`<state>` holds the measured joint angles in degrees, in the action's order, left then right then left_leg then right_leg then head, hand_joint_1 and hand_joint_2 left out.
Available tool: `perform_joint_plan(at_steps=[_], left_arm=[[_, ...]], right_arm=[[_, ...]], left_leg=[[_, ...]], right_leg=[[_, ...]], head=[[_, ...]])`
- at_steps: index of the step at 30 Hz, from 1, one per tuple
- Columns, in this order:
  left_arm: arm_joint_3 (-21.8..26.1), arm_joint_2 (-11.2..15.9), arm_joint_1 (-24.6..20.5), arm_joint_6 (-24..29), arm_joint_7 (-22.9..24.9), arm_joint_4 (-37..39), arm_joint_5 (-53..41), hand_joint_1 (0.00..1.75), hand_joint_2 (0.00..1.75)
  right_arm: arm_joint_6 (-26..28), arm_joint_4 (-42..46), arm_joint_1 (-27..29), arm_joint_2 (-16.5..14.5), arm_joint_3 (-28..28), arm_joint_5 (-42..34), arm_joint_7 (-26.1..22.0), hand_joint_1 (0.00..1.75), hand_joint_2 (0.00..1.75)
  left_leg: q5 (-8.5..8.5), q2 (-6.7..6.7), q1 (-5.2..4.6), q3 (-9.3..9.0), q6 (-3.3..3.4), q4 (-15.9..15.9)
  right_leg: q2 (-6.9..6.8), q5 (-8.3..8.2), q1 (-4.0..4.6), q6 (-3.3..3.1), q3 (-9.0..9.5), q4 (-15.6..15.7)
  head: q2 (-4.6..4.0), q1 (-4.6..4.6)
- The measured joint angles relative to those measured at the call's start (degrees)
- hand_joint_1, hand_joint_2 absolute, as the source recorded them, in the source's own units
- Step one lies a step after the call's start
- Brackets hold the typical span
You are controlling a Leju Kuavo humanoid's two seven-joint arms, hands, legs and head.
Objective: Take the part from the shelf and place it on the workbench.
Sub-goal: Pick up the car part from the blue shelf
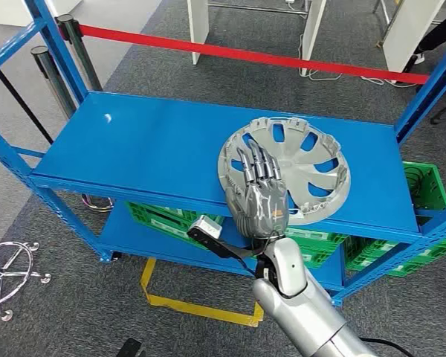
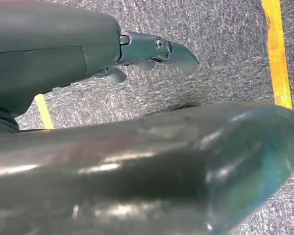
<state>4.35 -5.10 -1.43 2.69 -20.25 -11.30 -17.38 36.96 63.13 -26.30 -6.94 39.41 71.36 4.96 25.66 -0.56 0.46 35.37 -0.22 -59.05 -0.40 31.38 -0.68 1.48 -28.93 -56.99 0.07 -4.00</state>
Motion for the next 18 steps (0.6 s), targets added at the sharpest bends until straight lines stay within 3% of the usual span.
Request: perform_joint_plan(at_steps=[8, 18], left_arm=[[0.0, 0.1, 0.0, -0.6, 0.1, 0.0, 0.0, 0.0, 0.0], [0.0, 0.0, -0.1, -0.6, 0.8, 0.0, -0.2, 0.0, 0.0]], right_arm=[[-3.0, -0.9, -0.4, 0.6, 0.0, 1.4, 1.1, 0.0, 1.75], [-3.4, -9.4, -1.0, 2.1, 0.1, 3.7, 3.4, 0.0, 1.75]], left_leg=[[0.0, 0.0, 0.0, 0.0, 0.0, 0.0], [-0.01, 0.0, 0.0, -0.01, 0.02, 0.0]], right_leg=[[0.0, 0.0, -0.01, 0.0, 0.0, 0.0], [0.0, -0.01, -0.01, 0.01, 0.03, 0.0]], head=[[0.0, 0.0], [0.0, 0.01]])
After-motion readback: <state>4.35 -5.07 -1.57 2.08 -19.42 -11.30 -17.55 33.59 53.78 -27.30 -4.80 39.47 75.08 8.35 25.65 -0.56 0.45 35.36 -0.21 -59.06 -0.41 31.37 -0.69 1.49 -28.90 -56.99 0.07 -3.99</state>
